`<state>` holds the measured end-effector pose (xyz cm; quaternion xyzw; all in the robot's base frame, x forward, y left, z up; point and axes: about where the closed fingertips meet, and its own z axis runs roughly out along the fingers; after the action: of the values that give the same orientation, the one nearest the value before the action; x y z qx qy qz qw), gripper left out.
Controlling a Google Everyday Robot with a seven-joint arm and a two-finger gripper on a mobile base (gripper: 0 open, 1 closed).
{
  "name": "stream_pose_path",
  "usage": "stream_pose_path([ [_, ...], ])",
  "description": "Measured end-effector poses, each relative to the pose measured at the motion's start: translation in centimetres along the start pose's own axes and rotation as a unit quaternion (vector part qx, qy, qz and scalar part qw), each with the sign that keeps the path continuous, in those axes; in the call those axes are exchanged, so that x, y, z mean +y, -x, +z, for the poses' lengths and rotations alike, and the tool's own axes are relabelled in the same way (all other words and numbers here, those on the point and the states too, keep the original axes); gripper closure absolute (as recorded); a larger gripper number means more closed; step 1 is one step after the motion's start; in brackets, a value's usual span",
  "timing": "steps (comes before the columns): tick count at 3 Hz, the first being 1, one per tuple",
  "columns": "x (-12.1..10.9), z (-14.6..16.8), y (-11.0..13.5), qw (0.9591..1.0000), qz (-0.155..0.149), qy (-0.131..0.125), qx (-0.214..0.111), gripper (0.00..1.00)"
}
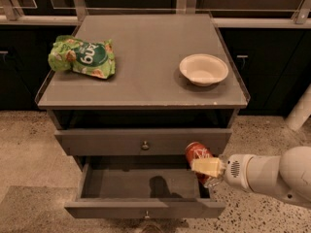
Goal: Place coke can into middle drawer
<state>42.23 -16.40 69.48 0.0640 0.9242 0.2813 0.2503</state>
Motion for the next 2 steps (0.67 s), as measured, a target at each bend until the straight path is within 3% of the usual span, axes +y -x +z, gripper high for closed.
stream_pose_path([
  [1, -2.4, 2.4, -0.6, 0.9988, 0.049, 0.002, 0.004, 1.0],
  [2, -5.0, 6.9, -2.0, 0.9946, 0.103, 0.012, 0.001, 1.0],
])
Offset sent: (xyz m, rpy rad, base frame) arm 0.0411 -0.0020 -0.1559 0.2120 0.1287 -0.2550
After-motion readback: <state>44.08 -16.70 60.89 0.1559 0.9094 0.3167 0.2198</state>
